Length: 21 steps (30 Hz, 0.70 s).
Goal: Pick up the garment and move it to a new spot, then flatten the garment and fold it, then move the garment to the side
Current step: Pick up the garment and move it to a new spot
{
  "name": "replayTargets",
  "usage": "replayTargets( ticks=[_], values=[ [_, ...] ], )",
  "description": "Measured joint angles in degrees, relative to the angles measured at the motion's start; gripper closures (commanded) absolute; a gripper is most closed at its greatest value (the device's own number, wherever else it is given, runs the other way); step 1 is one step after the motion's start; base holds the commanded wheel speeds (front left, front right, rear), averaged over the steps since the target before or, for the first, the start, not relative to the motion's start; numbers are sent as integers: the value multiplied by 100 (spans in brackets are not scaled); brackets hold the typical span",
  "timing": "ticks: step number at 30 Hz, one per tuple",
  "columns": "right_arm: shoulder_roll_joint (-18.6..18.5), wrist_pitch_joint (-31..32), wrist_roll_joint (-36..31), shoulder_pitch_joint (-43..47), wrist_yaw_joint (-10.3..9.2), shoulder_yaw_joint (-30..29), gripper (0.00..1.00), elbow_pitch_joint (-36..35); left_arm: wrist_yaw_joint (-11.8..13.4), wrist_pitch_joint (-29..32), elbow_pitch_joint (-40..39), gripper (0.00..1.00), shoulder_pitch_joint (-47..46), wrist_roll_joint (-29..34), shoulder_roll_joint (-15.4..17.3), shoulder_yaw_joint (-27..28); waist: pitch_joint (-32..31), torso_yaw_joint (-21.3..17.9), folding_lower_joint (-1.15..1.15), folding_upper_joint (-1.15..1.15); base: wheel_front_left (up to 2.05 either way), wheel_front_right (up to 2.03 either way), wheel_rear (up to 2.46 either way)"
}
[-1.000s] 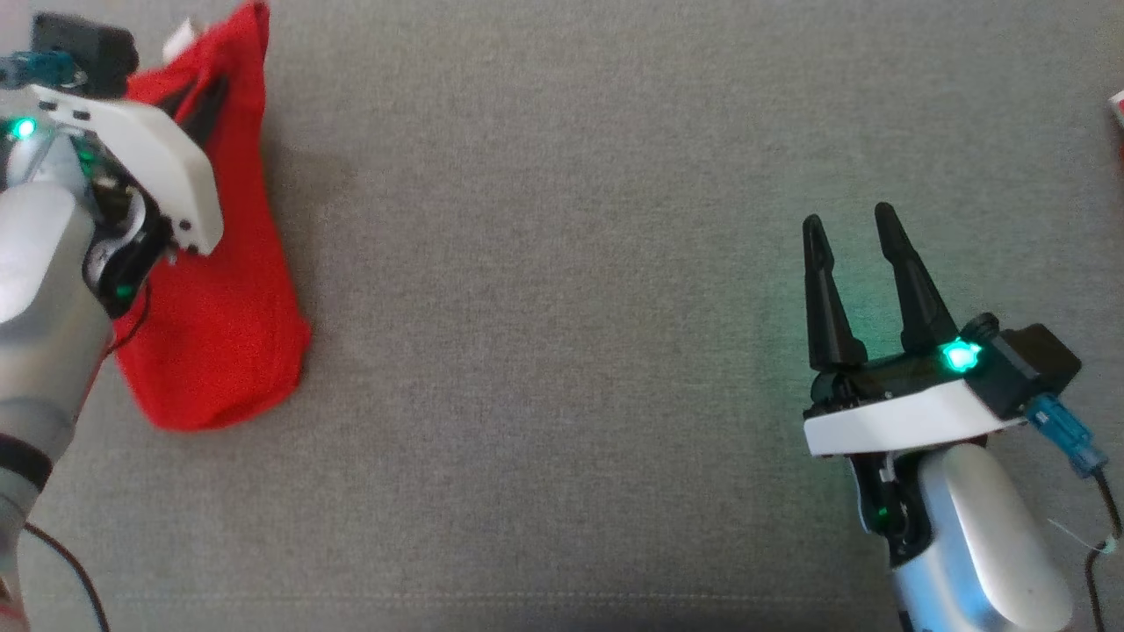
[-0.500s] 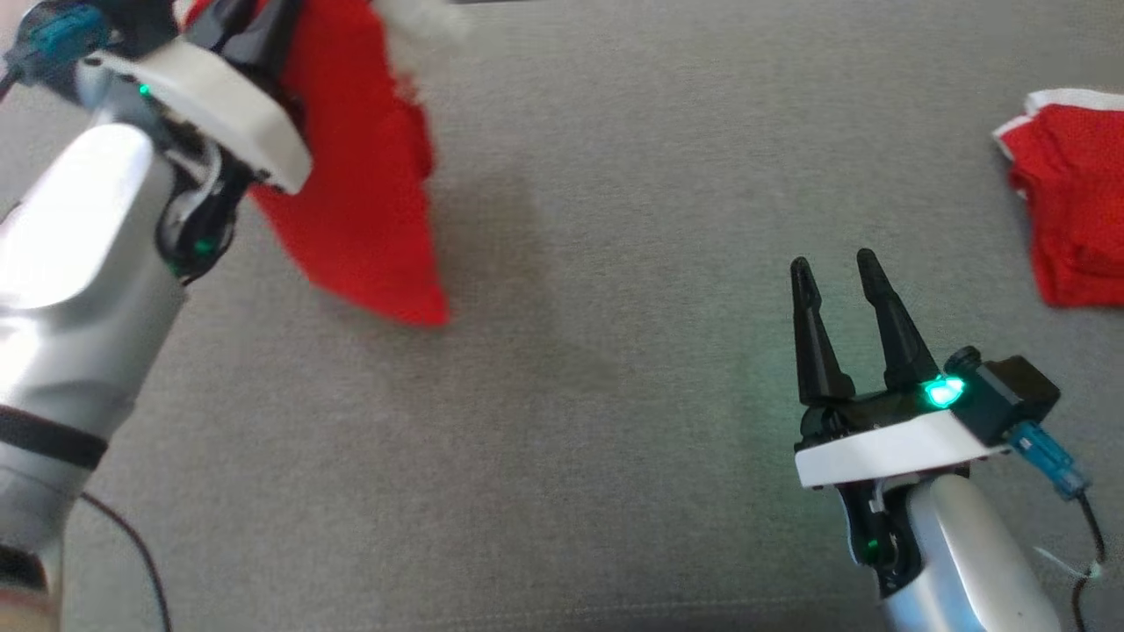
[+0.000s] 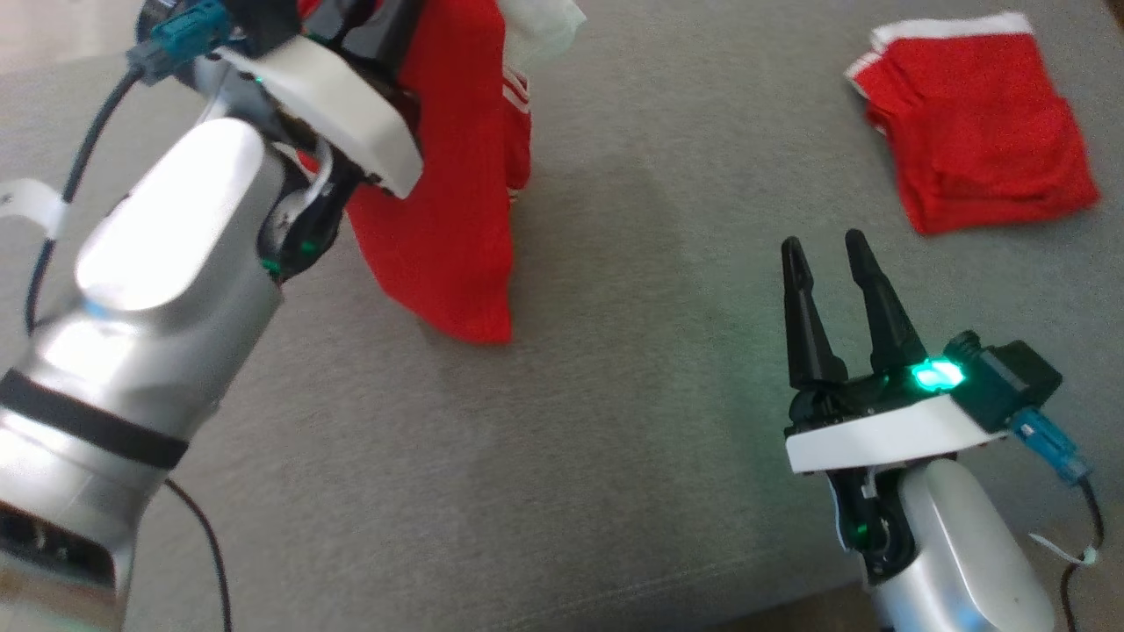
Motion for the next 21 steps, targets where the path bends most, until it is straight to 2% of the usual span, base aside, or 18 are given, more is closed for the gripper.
replayTargets(
  ticks=[5,6,7,13,18,21],
  values=[
    [0,0,82,-53,0,37,0,-45,74,8,246,100,-149,-25,-286,5,119,-415,0,0,0,0,0],
    [0,0,114,-55,0,53,0,-45,74,2,301,58,-192,-20,-350,-1,139,-485,0,0,0,0,0],
    [0,0,141,-60,0,70,0,-45,73,-23,350,0,-236,-4,-412,-11,158,-552,0,0,0,0,0],
    [0,0,177,-96,0,66,0,-63,59,-127,434,0,-340,68,-709,15,197,-697,0,0,0,0,0],
    [0,0,130,-91,0,-29,0,-59,78,-147,449,0,-325,105,-466,423,98,-486,0,0,0,0,0],
    [0,0,26,-81,0,-94,0,-36,194,-179,152,0,-144,249,-221,870,0,-284,0,0,0,0,0]
  ],
)
